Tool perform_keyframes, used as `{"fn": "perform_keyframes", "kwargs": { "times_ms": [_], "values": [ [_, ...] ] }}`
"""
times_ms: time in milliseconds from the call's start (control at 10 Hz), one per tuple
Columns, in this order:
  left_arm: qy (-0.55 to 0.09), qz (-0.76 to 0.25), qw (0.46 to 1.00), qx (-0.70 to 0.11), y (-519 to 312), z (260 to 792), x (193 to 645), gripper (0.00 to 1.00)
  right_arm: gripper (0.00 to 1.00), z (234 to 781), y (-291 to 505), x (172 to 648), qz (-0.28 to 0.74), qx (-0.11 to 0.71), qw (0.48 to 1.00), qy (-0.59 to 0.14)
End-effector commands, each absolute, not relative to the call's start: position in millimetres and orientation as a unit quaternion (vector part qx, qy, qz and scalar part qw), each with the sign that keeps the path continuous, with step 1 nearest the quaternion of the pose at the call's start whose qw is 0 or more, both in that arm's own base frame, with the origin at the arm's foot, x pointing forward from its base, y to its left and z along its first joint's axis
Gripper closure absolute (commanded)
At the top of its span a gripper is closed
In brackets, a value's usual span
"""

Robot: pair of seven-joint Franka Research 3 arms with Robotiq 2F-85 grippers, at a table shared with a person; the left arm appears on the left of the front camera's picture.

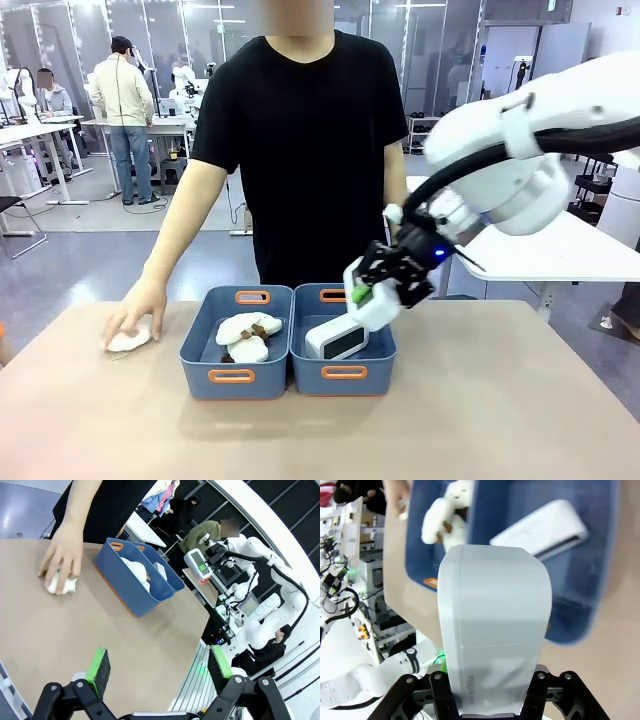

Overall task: Sort the digital clocks into the basket.
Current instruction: Pick up the Digital clock from the table and place it into the empty Plastic storage basket.

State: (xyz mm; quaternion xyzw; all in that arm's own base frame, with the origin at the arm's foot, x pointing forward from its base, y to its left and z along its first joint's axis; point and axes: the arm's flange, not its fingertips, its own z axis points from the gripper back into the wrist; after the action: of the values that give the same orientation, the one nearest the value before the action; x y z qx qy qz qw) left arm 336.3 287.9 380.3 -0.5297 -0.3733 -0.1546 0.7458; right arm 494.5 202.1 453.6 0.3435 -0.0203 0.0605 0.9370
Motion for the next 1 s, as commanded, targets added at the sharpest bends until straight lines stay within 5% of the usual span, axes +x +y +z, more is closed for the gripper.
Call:
{"fn": "perform_keyframes", "kwargs": {
  "times_ms": [0, 900],
  "values": [
    [-0.372, -0.148, 0.749, -0.528, 285, 382, 334, 0.0, 0.93, 455, 236, 508, 0.064, 0.336, 0.939, -0.034],
    [-0.372, -0.148, 0.749, -0.528, 285, 382, 334, 0.0, 0.93, 441, 173, 544, -0.001, 0.352, 0.935, -0.04]
  ]
}}
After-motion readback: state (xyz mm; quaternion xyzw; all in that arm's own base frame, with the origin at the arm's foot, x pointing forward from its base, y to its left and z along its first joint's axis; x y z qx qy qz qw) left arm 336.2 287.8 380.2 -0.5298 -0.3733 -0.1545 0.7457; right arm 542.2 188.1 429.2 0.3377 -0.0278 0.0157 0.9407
